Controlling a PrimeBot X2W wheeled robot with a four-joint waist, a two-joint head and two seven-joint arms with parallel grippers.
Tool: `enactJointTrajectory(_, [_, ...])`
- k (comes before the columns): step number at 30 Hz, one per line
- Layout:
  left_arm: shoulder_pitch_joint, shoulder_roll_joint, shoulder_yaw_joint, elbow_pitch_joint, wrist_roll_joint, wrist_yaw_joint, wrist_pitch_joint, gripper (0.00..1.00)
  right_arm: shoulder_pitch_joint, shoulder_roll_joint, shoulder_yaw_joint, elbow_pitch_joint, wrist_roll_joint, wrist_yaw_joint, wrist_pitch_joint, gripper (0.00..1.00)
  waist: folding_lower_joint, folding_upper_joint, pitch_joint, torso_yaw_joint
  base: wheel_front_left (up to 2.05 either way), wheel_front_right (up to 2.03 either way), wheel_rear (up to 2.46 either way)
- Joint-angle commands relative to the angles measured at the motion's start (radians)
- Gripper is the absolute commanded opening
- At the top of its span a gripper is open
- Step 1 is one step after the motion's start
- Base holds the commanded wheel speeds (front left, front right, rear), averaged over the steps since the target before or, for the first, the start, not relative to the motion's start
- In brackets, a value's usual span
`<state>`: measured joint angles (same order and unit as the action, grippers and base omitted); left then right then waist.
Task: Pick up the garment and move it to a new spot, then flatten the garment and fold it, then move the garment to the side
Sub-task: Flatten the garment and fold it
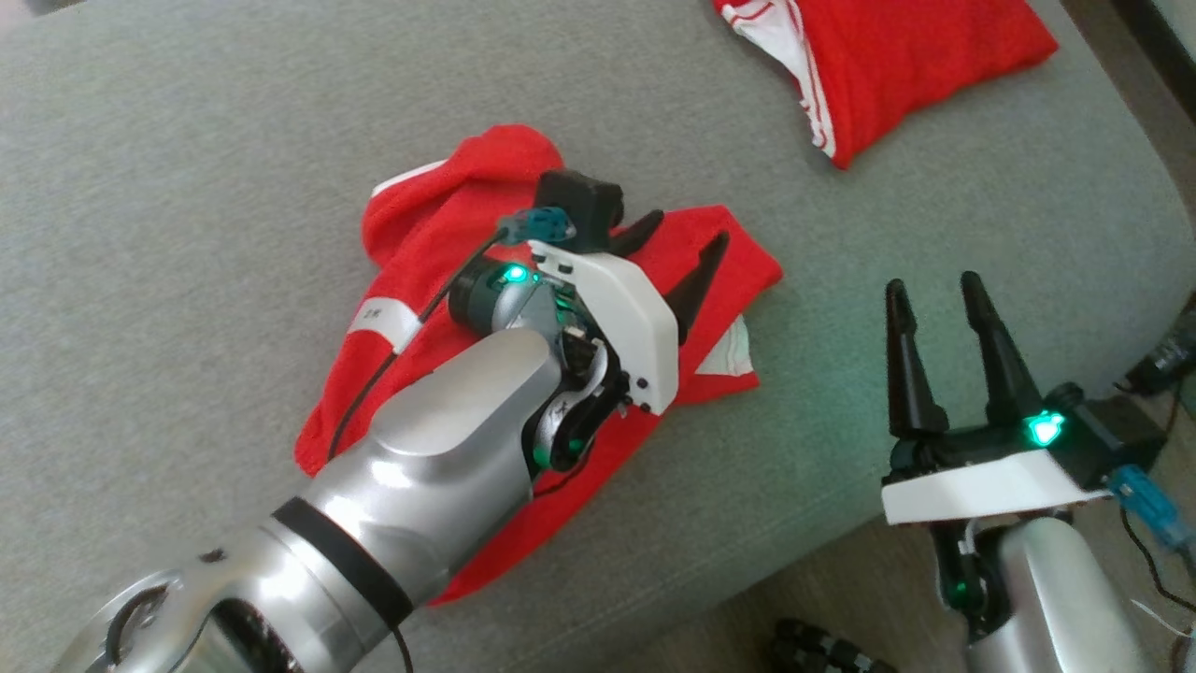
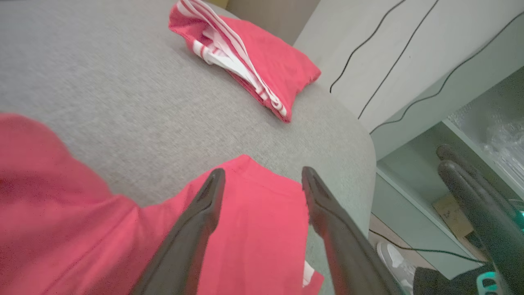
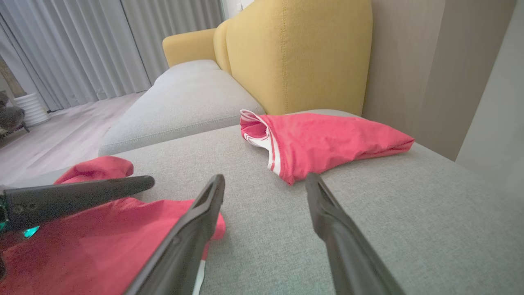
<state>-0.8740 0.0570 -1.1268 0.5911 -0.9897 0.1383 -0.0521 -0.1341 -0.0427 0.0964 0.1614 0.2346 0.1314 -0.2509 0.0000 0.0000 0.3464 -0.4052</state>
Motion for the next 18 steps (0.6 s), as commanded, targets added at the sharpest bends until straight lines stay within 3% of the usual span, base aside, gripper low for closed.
enactJointTrajectory(1, [-0.054, -0.007, 0.027, -0.019, -0.009, 0.009, -0.022, 1.0, -0.012, -0.008, 0.007, -0.036, -0.008, -0.001, -0.011, 1.0, 0.0, 0.0, -0.013, 0.02, 0.0, 0.0, 0.0])
enactJointTrajectory(4, [-0.041, 0.021, 0.035, -0.012, 0.001, 0.03, -0.05, 1.0, 0.003, -0.008, -0.004, -0.039, -0.017, -0.001, -0.011, 1.0, 0.0, 0.0, -0.03, 0.045, 0.0, 0.0, 0.0])
enactJointTrajectory(9, [0.011, 0.151, 0.007, -0.07, 0.043, 0.108, -0.025, 1.0, 0.031, -0.008, -0.018, -0.042, -0.03, -0.001, -0.011, 1.0, 0.0, 0.0, -0.06, 0.083, 0.0, 0.0, 0.0])
enactJointTrajectory(10, [0.011, 0.151, 0.007, -0.07, 0.043, 0.108, -0.025, 1.0, 0.031, -0.008, -0.018, -0.042, -0.03, -0.001, -0.011, 1.0, 0.0, 0.0, -0.06, 0.083, 0.0, 0.0, 0.0])
enactJointTrajectory(18, [0.123, 0.381, -0.023, -0.423, 0.062, 0.277, 0.096, 1.0, 0.063, -0.008, -0.033, -0.049, -0.054, -0.001, -0.011, 1.0, 0.0, 0.0, -0.08, 0.145, 0.0, 0.0, 0.0])
